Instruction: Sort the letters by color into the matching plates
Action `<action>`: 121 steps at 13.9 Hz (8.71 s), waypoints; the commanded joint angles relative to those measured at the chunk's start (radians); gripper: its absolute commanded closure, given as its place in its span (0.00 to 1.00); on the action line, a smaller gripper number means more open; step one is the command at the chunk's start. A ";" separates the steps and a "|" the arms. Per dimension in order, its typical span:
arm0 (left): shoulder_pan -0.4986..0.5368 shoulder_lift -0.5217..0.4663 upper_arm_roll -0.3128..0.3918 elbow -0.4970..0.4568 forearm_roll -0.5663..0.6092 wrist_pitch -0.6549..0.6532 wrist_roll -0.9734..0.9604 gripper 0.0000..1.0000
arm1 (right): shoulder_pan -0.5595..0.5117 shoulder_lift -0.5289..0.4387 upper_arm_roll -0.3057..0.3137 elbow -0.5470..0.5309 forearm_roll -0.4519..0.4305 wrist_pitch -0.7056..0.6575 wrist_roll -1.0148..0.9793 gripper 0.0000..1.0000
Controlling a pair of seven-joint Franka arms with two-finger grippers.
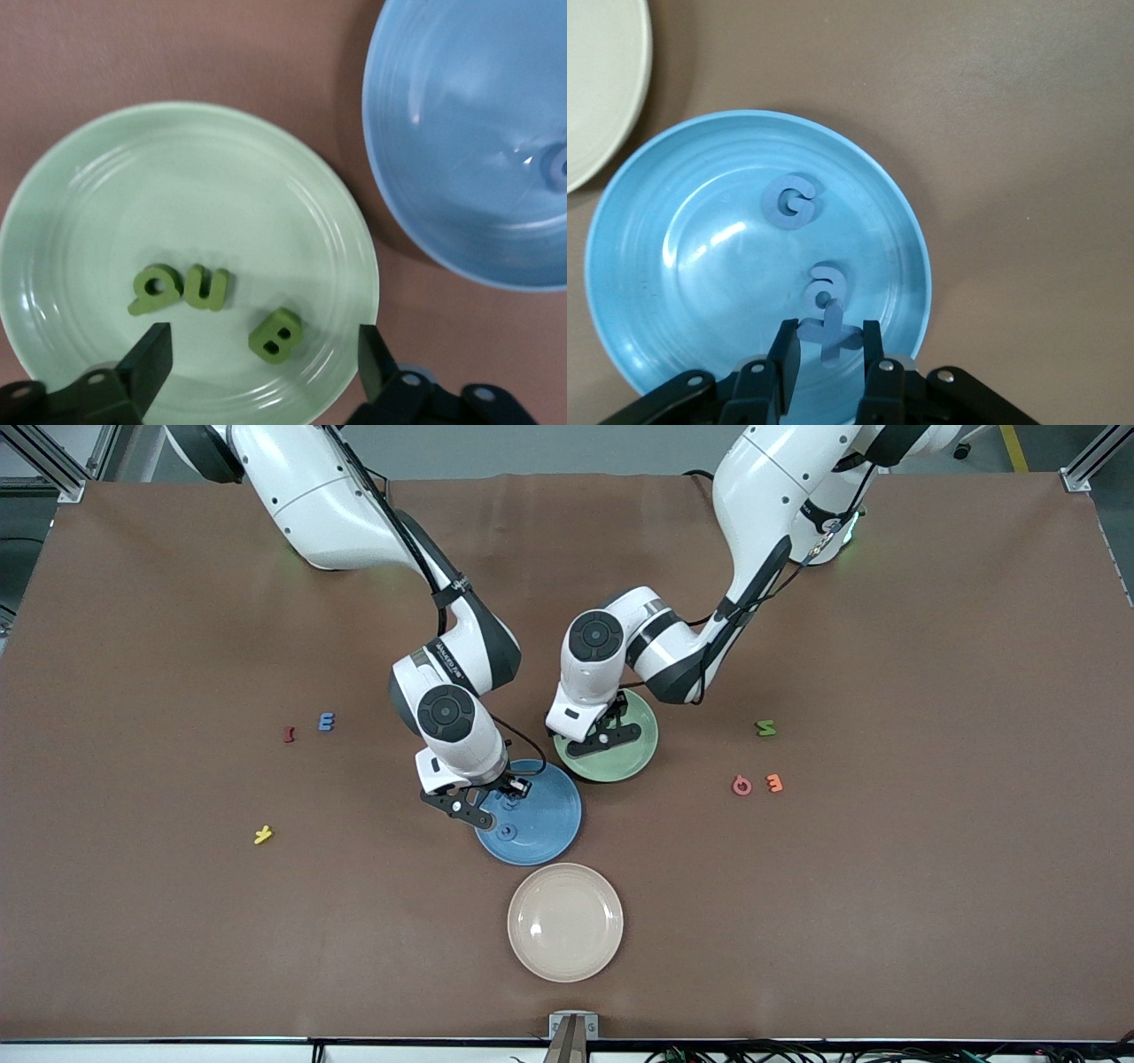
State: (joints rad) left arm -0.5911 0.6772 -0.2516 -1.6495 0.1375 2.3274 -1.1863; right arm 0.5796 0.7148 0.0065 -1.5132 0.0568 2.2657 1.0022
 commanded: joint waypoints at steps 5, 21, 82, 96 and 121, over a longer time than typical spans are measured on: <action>0.134 -0.180 0.002 -0.172 0.017 -0.072 0.167 0.06 | 0.028 0.023 -0.003 0.053 -0.002 -0.012 0.049 0.00; 0.499 -0.387 -0.008 -0.644 0.031 0.187 0.527 0.06 | -0.254 -0.500 -0.011 -0.683 -0.043 0.083 -0.512 0.00; 0.274 -0.110 -0.123 -0.245 0.065 0.102 0.148 0.80 | -0.075 0.020 -0.002 0.020 0.078 0.026 -0.096 1.00; 0.258 -0.100 -0.124 -0.213 0.073 0.101 0.131 0.01 | -0.010 0.090 -0.002 0.107 0.074 -0.003 0.013 1.00; 0.766 -0.735 -0.135 -0.223 -0.200 -0.525 0.962 0.02 | -0.171 0.029 -0.017 0.087 -0.044 -0.188 -0.359 0.00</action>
State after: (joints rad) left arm 0.1230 0.0057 -0.3774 -1.8480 -0.0349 1.8272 -0.2840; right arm 0.4780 0.7868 -0.0247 -1.4247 0.0642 2.1660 0.7369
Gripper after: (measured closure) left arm 0.018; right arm 0.000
